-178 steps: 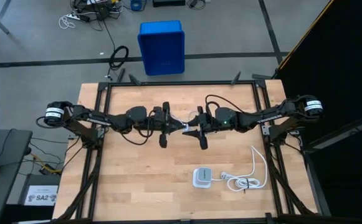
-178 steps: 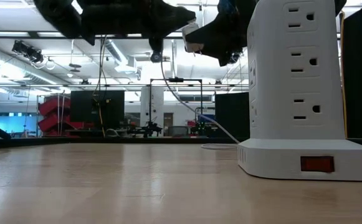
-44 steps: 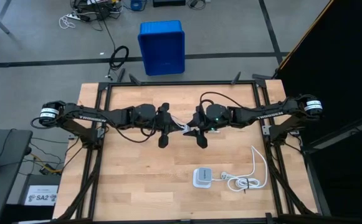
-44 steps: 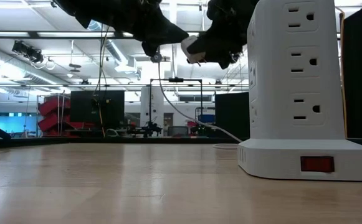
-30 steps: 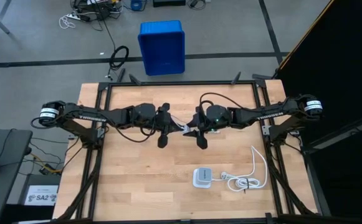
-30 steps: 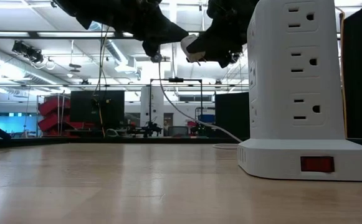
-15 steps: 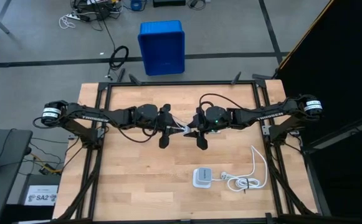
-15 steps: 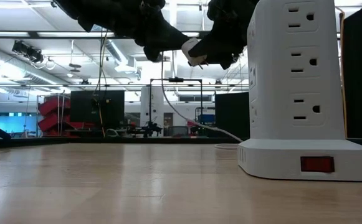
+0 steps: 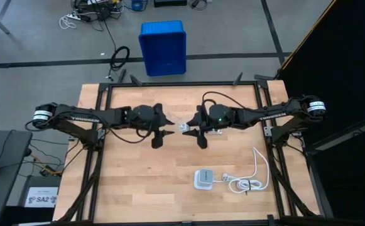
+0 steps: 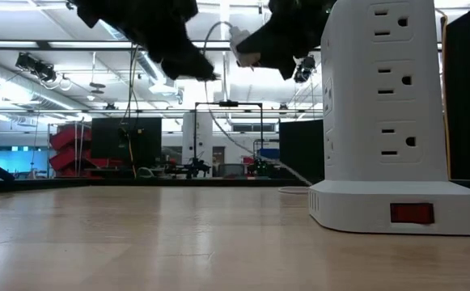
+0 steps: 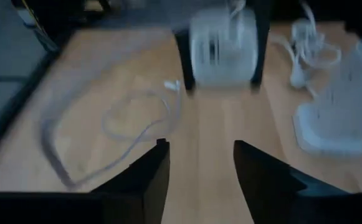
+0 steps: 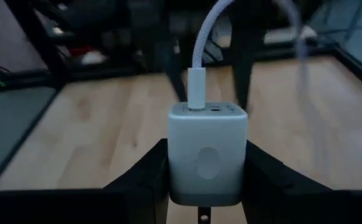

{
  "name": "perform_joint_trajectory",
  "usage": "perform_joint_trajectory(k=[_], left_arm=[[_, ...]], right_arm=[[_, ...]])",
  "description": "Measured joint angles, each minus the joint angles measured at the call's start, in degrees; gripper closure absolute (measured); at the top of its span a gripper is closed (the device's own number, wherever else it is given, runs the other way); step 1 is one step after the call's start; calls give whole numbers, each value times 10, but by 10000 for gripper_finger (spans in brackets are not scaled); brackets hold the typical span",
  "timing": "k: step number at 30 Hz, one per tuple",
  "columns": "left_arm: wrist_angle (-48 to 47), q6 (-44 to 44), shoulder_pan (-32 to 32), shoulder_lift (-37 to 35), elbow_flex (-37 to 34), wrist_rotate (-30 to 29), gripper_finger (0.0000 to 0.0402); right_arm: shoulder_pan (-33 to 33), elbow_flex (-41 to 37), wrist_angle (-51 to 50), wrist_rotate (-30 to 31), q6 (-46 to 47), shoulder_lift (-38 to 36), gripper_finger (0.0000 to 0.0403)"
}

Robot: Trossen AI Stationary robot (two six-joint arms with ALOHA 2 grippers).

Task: Insert USB
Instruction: Insert the white charger adapter into the white outlet extension

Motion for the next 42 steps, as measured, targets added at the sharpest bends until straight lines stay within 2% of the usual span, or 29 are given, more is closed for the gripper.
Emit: perform_joint_trajectory(k=[3,7,9,14,17,23,32,37,40,42], left_arm=[[11,11,-19,-3,1,0,239],[37,31,-55,-2,1,-5,239],[62,56,-76,-2,1,-25,239],[114,146,-120,5,1,-115,238],[136,217,-127,25,1,-133,238],[209,298,-122,86,1,-134,238],[251,336,-125,91,2,-138,238],[176,265,-125,91,3,-170,238],[92,208,-123,90,3,-183,238],[69,199,-126,91,3,-182,238]], right_arm=[[-10,-1,-21,-43,7,1,292],[-34,-1,-45,-139,24,1,292],[-49,-1,-66,-182,39,1,292],[-68,-2,-111,-227,52,2,292],[-62,-2,-114,-251,52,2,292],[-39,-2,-117,-254,52,2,292],[-33,-3,-124,-234,53,2,292],[-43,-3,-126,-187,49,3,292],[-58,-4,-118,-181,50,3,292],[-66,-3,-119,-181,54,3,292]])
